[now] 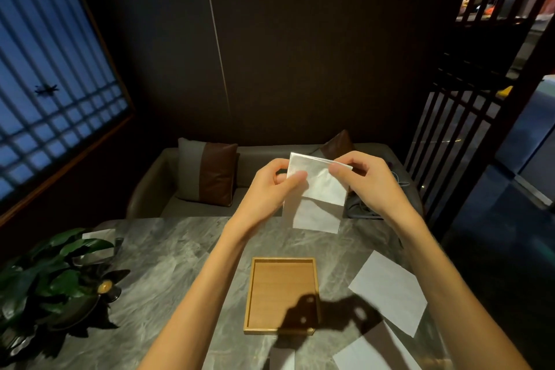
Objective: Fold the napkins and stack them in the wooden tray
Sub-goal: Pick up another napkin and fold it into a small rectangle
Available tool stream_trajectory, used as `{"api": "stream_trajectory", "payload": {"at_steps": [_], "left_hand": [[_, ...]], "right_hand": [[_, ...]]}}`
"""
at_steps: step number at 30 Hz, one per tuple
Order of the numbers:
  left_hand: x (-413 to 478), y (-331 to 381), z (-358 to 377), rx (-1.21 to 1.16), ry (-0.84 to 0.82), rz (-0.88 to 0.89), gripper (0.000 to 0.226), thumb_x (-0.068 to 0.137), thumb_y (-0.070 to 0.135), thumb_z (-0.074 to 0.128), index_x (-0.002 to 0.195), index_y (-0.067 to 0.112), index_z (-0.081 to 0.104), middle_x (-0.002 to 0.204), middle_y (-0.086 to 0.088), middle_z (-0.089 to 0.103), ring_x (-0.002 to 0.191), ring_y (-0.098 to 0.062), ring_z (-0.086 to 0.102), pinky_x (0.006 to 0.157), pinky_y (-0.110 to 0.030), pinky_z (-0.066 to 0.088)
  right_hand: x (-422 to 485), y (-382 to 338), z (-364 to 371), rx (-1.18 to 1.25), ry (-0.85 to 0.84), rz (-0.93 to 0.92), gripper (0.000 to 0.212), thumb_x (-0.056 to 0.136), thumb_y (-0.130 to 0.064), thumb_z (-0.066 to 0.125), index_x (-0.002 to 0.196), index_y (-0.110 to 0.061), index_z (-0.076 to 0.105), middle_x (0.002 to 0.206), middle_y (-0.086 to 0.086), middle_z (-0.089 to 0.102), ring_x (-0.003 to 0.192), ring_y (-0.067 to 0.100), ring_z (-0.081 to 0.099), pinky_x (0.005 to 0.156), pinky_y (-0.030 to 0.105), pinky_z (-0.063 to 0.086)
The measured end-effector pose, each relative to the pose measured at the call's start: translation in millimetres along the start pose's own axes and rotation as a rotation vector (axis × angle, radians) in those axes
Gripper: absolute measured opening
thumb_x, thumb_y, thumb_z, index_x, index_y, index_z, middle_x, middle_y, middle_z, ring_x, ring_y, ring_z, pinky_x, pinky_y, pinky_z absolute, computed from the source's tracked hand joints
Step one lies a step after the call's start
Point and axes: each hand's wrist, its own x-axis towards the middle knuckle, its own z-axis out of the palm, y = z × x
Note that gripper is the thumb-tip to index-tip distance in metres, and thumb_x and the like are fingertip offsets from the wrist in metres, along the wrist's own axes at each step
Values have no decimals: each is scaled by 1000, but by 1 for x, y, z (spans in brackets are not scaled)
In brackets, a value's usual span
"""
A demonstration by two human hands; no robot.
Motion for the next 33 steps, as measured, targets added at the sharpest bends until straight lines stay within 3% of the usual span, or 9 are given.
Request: {"api": "stream_trajectory", "payload": {"at_steps": [3,6,9,11,15,18,22,27,33], "left_hand": [[-4,-4,-2,45,-59,0,19,103,27,59,111,17,73,102,-5,79,92,-20,78,76,-39,64],[-7,-3,-1,-34,-14,-13,21,104,30,57,105,20,76,99,-2,80,89,-17,79,66,-26,63],[-6,-2,0,-94,29,-32,20,104,29,57,105,21,76,101,0,81,91,-17,79,70,-25,64],[-5,-3,1,-97,26,-39,19,104,28,57,107,24,75,103,5,80,94,-14,78,72,-25,64],[-5,-4,3,-139,10,-56,18,103,25,56,107,28,74,107,12,79,98,-10,77,71,-23,63],[-5,-4,4,-135,13,-74,18,103,26,56,105,25,74,106,12,79,98,-11,77,70,-23,62],[-5,-6,2,-88,35,-66,34,103,28,56,73,22,71,87,-6,75,85,-28,71,63,-21,57],[-5,-6,0,-68,15,-44,39,102,23,59,68,34,74,75,6,76,67,-3,71,59,-13,53],[-1,-9,-4,-49,69,-65,17,99,29,62,88,22,72,70,10,71,60,3,66,54,-9,50]], "right_hand": [[1,-2,-4,117,48,23,15,95,-35,65,104,-27,74,97,-8,73,96,15,68,77,30,55],[-2,1,-3,293,-37,138,24,92,-43,67,115,-43,64,110,-12,73,105,12,71,87,35,62],[-7,7,3,351,-142,220,38,89,-34,73,124,-39,58,118,-9,74,104,14,74,89,37,61],[-9,10,7,353,-117,218,32,91,-27,72,117,-41,61,116,-9,75,101,11,75,83,31,63],[-12,8,9,327,-65,214,21,93,-33,68,102,-51,61,107,-19,76,96,3,74,73,19,61],[-13,9,8,310,-61,203,19,95,-33,66,102,-50,62,105,-20,76,95,4,75,75,20,62],[-14,8,7,363,-31,208,21,96,-28,65,104,-47,62,102,-18,78,93,5,76,69,17,60],[-14,6,8,352,-23,235,23,97,-30,63,94,-53,66,91,-19,78,87,4,76,70,18,62],[-10,7,9,338,1,241,13,97,-33,62,103,-45,63,101,-18,77,92,7,75,73,21,62]]}}
